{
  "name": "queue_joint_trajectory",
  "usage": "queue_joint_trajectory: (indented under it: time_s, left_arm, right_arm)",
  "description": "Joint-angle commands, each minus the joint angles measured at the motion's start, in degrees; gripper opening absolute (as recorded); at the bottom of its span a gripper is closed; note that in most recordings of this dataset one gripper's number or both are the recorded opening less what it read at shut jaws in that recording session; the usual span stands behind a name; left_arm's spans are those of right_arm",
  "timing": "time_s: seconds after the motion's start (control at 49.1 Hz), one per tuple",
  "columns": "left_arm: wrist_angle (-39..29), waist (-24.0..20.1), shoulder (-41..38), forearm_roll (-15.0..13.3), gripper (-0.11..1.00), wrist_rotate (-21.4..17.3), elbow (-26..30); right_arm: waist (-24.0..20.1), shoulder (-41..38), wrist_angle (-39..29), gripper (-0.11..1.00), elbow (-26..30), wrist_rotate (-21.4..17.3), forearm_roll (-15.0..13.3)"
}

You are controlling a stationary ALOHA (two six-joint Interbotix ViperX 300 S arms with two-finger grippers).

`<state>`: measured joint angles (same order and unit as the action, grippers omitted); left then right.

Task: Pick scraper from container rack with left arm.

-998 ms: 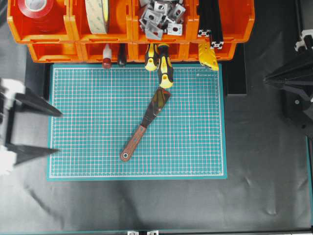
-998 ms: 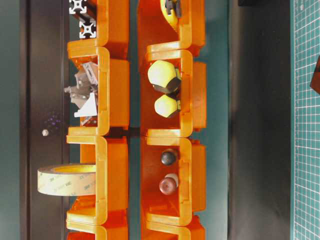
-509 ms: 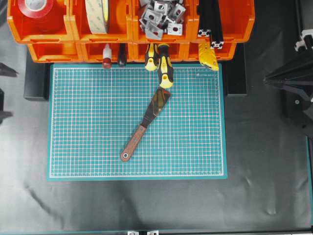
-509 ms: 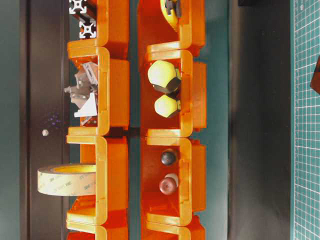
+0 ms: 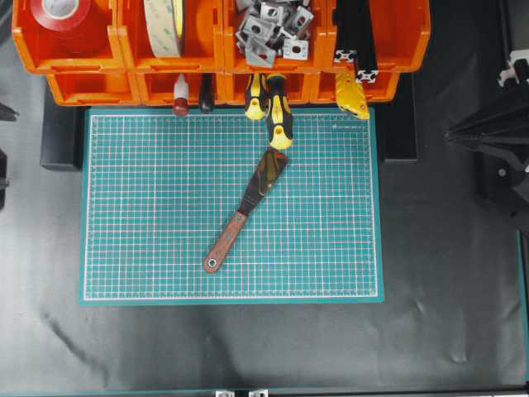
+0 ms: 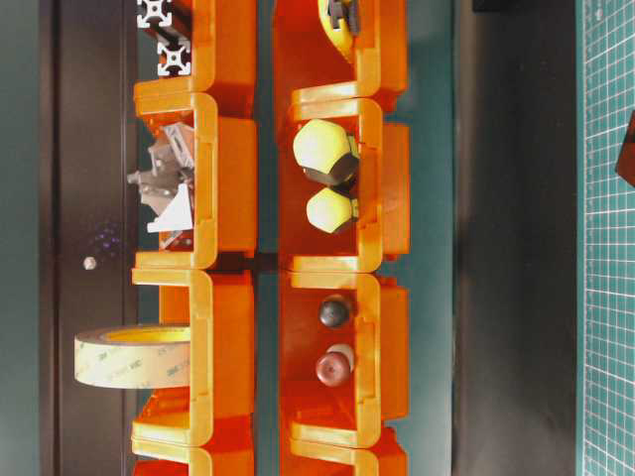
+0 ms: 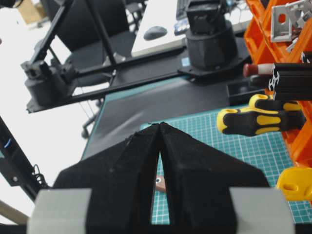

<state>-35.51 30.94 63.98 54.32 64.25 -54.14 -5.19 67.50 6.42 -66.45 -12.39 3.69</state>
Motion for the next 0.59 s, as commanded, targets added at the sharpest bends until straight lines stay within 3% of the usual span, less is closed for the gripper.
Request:
queue_joint_trajectory:
  time_s: [0.0,0.57]
  left_arm:
    - [0.1,-0.4,-0.1,0.2,0.91,0.1,0.5]
    - [0.3,-2.3,1.1,0.2,0.91,0.1,-1.0]
  right_arm:
    - [0.1,-0.4,0.4,0.01,1.8,0.1,0.1]
    - [0.1,-0.4,0.4,0.01,1.8,0.2,0.1]
